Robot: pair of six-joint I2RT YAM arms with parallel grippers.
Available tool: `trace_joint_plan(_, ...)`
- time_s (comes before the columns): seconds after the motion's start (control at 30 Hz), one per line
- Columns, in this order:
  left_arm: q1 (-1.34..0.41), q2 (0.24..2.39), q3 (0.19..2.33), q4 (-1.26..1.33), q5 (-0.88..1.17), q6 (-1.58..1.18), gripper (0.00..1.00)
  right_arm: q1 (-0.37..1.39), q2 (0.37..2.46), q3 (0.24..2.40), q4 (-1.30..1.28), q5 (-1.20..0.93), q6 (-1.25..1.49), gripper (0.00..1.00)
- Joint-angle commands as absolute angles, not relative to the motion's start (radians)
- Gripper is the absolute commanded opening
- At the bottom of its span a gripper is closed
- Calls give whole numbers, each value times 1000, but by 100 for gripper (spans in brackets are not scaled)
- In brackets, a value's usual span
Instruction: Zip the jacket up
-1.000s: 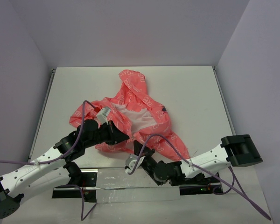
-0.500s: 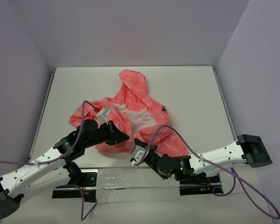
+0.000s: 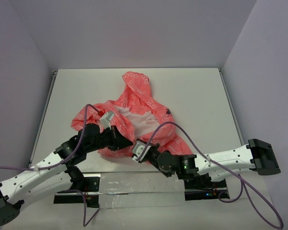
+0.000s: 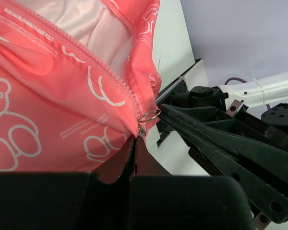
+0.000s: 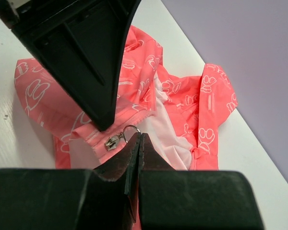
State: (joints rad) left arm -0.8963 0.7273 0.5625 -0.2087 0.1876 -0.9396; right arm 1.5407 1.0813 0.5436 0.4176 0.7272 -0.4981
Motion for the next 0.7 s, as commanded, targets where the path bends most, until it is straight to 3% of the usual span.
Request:
trace_joint_plan(0.0,-904,701,566,-213,219,-930,0,1528,1065,598,397,678,-468,0)
trace_joint_plan(0.2,-904,701,577,-218,209,-919,0,1523,1031,606,307,574,-396,0)
trace_joint_plan(0.67,-904,721,580,-232,157,-903,0,1551,1002,612,233,548,-359,0)
